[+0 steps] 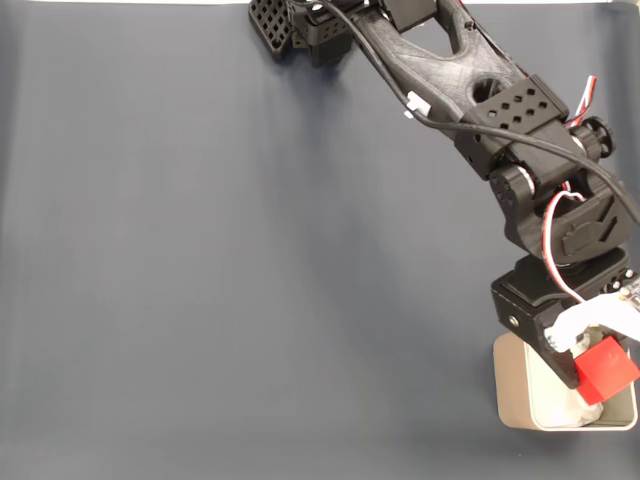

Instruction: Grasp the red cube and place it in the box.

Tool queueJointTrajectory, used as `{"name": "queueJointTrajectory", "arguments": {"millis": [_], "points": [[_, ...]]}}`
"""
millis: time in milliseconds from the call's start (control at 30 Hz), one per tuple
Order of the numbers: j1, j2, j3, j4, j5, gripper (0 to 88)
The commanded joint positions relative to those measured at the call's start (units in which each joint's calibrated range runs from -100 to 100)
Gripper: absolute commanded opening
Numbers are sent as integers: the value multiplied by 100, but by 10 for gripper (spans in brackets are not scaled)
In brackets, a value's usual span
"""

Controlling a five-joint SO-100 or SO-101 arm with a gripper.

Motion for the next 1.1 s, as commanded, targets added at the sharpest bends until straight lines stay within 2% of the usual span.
{"name": "queueJointTrajectory", "arguments": {"millis": [0,1067], "points": [[-74,-19,-276,-13,-34,0],[-52,414,-339,-160,-49,0]]}}
